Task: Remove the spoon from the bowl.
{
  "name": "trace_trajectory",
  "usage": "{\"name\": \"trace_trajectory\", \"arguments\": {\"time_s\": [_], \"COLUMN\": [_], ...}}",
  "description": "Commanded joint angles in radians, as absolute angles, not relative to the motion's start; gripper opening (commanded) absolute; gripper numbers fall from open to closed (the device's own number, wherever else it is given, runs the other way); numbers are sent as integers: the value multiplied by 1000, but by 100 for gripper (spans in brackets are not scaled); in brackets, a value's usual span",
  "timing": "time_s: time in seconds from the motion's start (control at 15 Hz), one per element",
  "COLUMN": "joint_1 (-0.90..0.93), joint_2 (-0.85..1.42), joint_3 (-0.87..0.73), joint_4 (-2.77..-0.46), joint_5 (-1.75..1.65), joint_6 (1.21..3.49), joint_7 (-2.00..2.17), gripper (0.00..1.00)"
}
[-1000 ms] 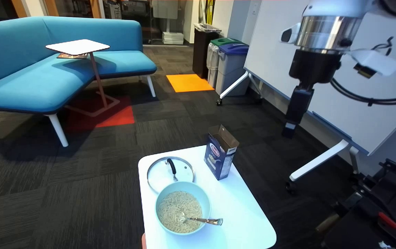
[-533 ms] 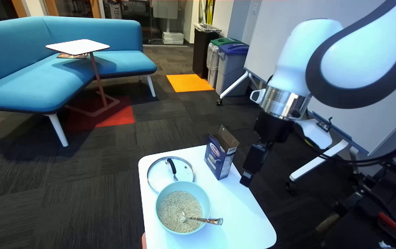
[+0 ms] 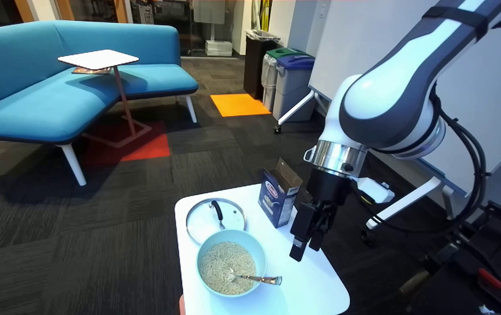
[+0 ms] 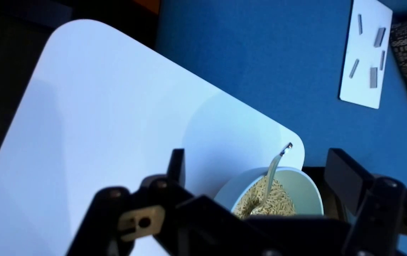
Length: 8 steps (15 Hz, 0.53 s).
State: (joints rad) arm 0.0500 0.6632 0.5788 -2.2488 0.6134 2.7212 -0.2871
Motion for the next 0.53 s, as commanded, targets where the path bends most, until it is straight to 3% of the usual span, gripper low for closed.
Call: {"name": "trace_trajectory", "arguments": {"time_s": [0.0, 0.47], "joint_1": [40, 5], "joint_2": [675, 754], "joint_3": [589, 645], "joint_4": [-2235, -2197], "joint_5": [616, 680], "joint_6": [2699, 2678], "joint_7": [-270, -278], "gripper": [100, 100]}}
